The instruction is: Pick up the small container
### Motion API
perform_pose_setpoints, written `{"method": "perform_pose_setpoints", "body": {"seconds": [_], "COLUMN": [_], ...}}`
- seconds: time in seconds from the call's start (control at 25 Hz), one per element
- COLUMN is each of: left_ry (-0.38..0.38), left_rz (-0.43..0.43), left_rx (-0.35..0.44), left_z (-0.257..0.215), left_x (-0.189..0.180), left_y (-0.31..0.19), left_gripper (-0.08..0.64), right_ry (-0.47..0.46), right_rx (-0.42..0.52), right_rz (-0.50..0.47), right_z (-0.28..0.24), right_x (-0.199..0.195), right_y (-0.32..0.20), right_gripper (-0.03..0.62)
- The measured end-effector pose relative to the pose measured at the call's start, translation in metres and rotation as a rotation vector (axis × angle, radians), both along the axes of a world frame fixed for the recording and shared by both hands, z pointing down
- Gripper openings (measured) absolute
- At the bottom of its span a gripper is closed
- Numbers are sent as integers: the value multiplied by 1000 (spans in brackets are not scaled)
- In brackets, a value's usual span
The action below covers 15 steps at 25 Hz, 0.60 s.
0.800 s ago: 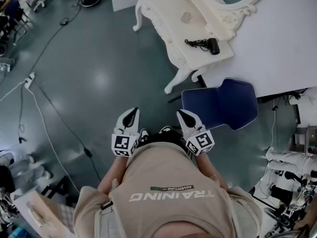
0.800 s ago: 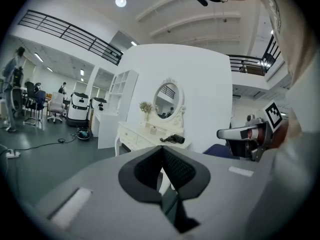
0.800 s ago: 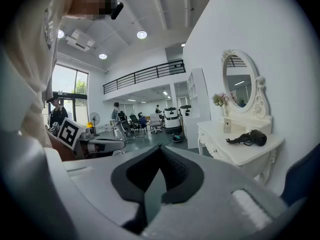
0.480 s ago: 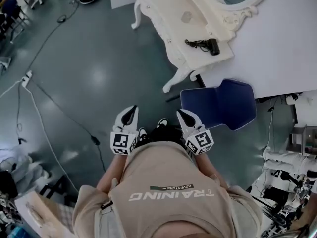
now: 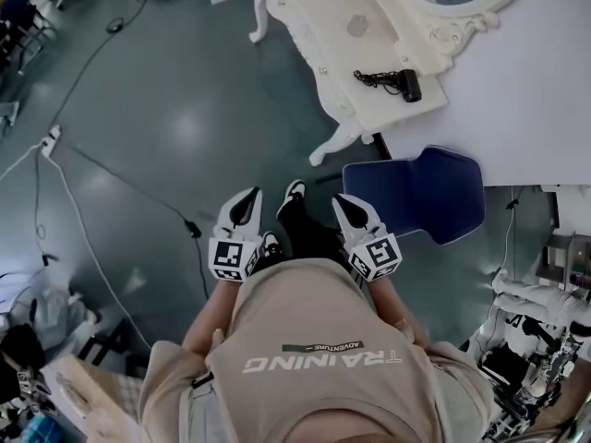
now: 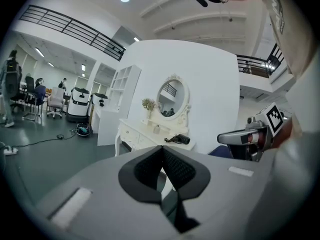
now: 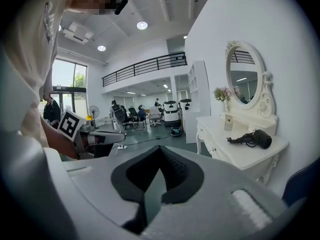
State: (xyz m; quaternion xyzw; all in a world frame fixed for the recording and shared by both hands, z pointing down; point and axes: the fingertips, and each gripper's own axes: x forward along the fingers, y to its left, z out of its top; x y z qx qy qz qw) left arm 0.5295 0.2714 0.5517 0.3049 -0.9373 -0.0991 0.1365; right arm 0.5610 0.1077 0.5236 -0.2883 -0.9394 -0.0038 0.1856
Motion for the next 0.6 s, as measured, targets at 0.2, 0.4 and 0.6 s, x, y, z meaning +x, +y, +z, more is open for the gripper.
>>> {"method": "perform_pose_setpoints", "body": {"seconds": [0.2,0.4,0.6], "left_ry": [32,26,30], "left_rz": [-16,-31,-81], "left_rx": [4,14,-13], "left_z": [-8,-24,-42], "left_x": [-30,-84,-143], "left_y": [2,-11,-19], "left_gripper": [18,18,18], "right_ry": [41,24,23], "right_rx": [-40,-55,-98], "right_rz": [12,-11,-19], "right_z": [11,5,6], "right_x": [-34,-93,-154], "right_y": [-1,-13,-31], "right_gripper": [3,3,3]}}
